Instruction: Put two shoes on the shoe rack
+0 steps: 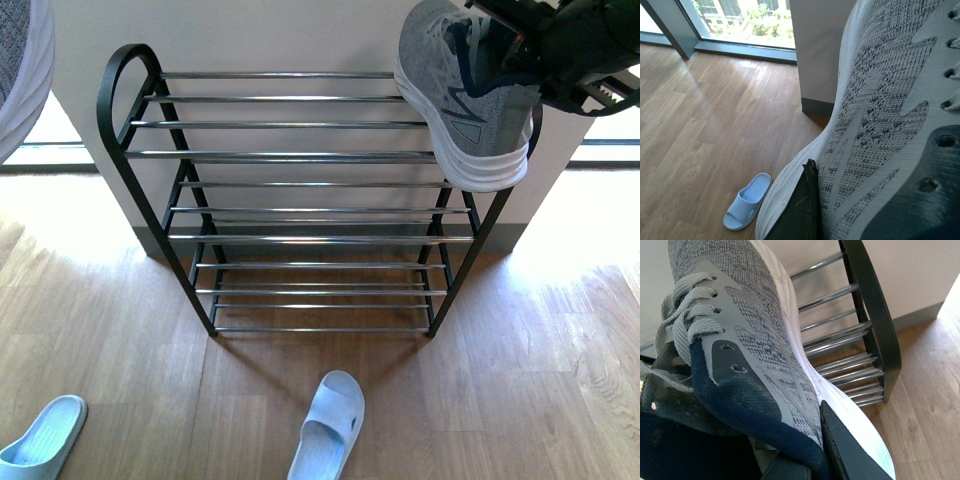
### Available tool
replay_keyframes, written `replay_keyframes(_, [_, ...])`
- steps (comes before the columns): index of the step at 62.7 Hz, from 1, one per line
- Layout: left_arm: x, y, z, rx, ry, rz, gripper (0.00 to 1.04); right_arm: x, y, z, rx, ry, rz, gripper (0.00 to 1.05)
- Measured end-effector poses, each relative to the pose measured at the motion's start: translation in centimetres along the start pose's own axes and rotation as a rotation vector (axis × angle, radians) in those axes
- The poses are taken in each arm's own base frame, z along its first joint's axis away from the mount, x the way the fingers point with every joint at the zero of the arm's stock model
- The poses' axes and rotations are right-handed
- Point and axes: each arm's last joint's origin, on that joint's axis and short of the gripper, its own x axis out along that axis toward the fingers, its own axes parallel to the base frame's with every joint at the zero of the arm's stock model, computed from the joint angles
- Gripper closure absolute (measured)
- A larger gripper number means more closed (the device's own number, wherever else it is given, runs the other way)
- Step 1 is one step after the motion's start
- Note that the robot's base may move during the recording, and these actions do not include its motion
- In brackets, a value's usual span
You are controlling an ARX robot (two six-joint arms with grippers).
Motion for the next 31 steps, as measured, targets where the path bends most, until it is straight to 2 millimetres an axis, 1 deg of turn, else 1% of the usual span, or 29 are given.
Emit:
replay_keyframes(5, [0.0,0.0,0.0,0.000,0.000,0.000,1.03,1.6,0.0,0.5,0.028,0.009,-0.045,1.03])
replay_keyframes(14, [0.0,0.0,0.0,0.000,0.000,0.000,1.03,3.3,-0.2,1.4,0.064,0.008,-0.086,1.03])
replay_keyframes(22, [0.0,0.0,0.0,0.000,0.000,0.000,1.03,4.1,-0.5,2.1,0.077,-0.015,-0.110,1.03])
replay_keyframes(31, [0.0,0.0,0.0,0.000,0.000,0.000,1.03,4.5,-0.6,2.3,0.069,-0.027,-0.125,1.03])
